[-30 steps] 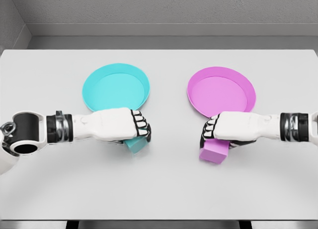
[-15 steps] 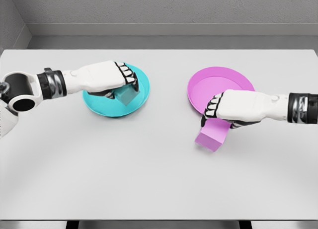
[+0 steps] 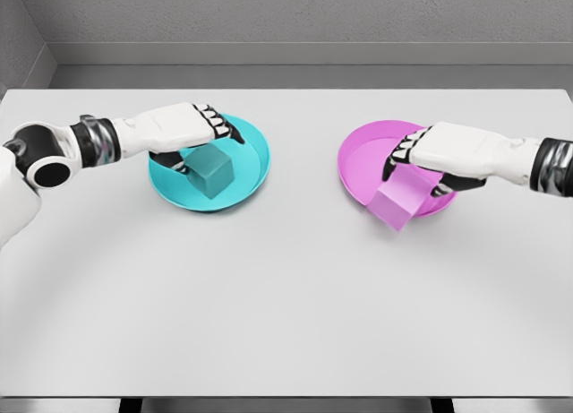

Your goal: Place the blocks in the corresponding plates according to their colors

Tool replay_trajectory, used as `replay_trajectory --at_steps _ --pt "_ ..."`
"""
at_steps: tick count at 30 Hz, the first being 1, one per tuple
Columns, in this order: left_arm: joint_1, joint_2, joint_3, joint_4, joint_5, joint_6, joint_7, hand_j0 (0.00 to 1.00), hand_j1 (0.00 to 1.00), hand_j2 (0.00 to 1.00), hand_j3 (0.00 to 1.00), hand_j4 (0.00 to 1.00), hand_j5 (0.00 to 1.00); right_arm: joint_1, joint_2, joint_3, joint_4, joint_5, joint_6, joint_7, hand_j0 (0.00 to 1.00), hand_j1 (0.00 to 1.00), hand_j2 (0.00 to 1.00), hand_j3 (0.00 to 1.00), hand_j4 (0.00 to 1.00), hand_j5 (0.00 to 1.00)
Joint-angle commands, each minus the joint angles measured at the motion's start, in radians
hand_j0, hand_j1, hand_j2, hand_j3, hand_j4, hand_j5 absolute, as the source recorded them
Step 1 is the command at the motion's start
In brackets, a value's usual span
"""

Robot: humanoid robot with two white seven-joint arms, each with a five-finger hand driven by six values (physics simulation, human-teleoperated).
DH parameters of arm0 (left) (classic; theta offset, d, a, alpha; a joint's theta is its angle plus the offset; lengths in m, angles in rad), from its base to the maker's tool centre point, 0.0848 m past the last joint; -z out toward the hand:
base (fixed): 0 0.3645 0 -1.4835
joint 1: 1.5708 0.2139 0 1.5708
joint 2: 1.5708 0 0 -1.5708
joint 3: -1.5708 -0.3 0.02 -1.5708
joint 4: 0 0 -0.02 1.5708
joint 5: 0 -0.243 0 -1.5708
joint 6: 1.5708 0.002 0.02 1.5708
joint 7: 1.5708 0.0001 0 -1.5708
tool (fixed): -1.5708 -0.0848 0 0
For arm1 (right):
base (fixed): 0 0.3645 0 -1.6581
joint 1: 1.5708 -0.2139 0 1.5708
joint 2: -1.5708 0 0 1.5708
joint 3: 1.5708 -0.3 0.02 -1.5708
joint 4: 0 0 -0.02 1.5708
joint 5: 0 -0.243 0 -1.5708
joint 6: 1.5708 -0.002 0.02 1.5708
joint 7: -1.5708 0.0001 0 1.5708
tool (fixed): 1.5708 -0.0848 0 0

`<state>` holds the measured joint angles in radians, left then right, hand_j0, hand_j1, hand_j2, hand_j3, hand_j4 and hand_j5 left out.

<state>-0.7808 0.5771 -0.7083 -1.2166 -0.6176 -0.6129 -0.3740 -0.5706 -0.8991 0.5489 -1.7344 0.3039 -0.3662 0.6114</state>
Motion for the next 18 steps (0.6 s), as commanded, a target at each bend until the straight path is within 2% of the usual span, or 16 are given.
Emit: replay_trajectory --at_steps 1,3,5,8,11,13,15,16,18 --pt "0.0 0.017 0.003 0.0 0.015 0.002 0.004 1.0 1.0 1.0 1.0 1.0 1.0 0.0 -0.001 -0.003 0.006 -0.003 0.088 -0.001 0.55 0.55 0.55 0.55 0.55 0.55" --pt "0.002 0.05 0.016 -0.017 0.024 0.002 0.004 1.0 1.0 1.0 1.0 1.0 1.0 0.0 0.0 -0.015 0.018 -0.003 0.131 -0.001 0.55 0.55 0.55 0.55 0.55 0.55" --pt "0.011 0.115 0.016 -0.093 0.044 0.002 0.006 1.0 1.0 1.0 1.0 1.0 1.0 -0.002 0.014 -0.017 0.029 -0.002 0.173 -0.001 0.55 0.55 0.55 0.55 0.55 0.55" --pt "0.037 0.217 0.012 -0.184 0.114 0.002 0.006 1.0 1.0 1.0 1.0 1.0 1.0 -0.012 0.037 -0.015 0.029 0.003 0.239 -0.001 0.55 0.55 0.55 0.55 0.55 0.55" --pt "0.057 0.294 0.015 -0.205 0.183 0.002 0.004 1.0 1.0 1.0 1.0 1.0 1.0 -0.021 0.069 -0.012 0.027 0.018 0.305 -0.001 0.55 0.55 0.55 0.55 0.55 0.55" --pt "0.08 0.339 0.016 -0.25 0.19 0.002 0.004 1.0 1.0 1.0 1.0 1.0 1.0 -0.029 0.083 -0.01 0.036 0.024 0.329 -0.001 0.55 0.55 0.55 0.55 0.55 0.55" --pt "0.092 0.365 0.024 -0.259 0.188 0.002 0.0 1.0 1.0 1.0 1.0 1.0 1.0 -0.038 0.085 -0.006 0.036 0.024 0.355 -0.001 0.56 0.56 0.56 0.56 0.56 0.56" --pt "0.1 0.374 0.026 -0.259 0.188 0.002 0.0 1.0 1.0 1.0 1.0 1.0 1.0 -0.037 0.083 -0.006 0.036 0.023 0.355 -0.001 0.6 0.6 0.6 0.6 0.6 0.6" --pt "0.12 0.382 0.053 -0.259 0.188 0.002 0.0 1.0 1.0 1.0 1.0 1.0 1.0 -0.037 0.08 -0.009 0.03 0.021 0.359 -0.001 1.0 1.0 1.0 1.0 1.0 1.0"
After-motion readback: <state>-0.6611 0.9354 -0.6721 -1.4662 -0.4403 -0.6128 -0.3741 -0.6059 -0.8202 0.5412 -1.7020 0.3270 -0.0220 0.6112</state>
